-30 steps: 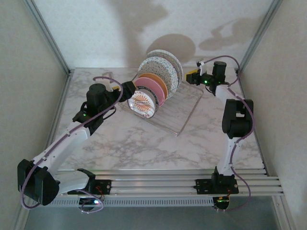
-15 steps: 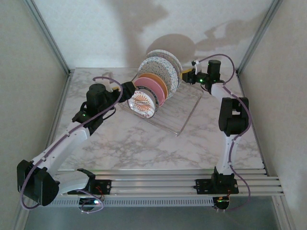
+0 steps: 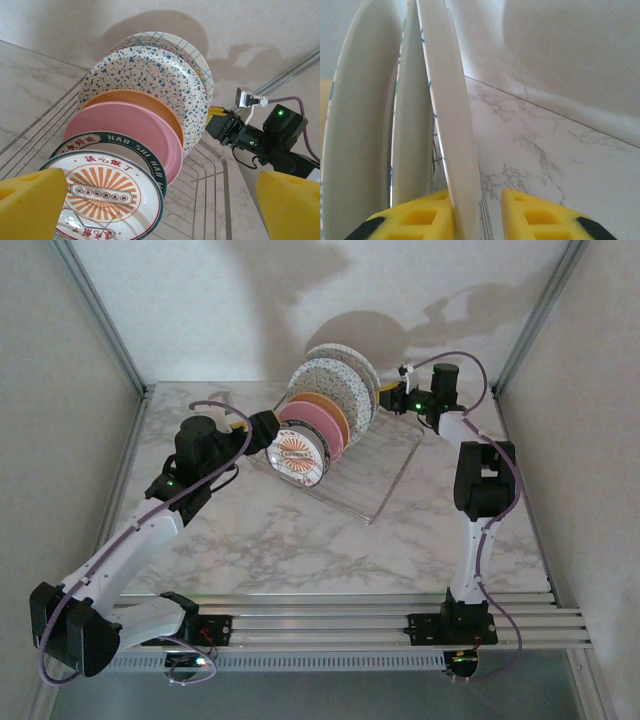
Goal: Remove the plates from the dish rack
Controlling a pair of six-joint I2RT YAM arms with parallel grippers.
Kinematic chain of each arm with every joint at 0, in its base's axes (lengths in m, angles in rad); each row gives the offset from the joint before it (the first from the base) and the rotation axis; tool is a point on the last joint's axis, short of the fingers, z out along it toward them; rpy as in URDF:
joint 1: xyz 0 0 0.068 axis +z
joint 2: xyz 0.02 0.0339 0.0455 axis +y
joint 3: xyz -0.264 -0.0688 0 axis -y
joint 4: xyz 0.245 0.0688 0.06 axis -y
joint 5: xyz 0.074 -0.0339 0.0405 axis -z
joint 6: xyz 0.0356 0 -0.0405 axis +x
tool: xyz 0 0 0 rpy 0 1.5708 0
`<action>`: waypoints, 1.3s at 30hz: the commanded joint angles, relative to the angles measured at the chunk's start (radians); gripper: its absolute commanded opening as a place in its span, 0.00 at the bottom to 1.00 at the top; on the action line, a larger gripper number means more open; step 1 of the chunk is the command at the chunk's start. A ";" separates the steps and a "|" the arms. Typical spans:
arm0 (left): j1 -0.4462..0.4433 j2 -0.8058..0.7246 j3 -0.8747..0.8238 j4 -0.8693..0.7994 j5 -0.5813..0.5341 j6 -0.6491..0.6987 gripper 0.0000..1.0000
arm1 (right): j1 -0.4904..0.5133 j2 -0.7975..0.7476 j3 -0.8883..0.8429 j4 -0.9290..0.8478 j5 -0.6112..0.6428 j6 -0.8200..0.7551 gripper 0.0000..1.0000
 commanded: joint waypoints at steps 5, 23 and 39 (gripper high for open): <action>-0.011 -0.024 0.030 -0.022 0.009 -0.019 0.96 | 0.020 0.052 0.040 0.030 -0.030 0.026 0.26; -0.015 -0.035 0.033 -0.040 0.007 -0.013 0.95 | 0.054 0.068 0.035 0.109 -0.013 0.103 0.09; -0.015 -0.028 0.012 -0.019 0.003 -0.002 0.96 | 0.083 -0.042 0.006 0.122 0.051 0.077 0.00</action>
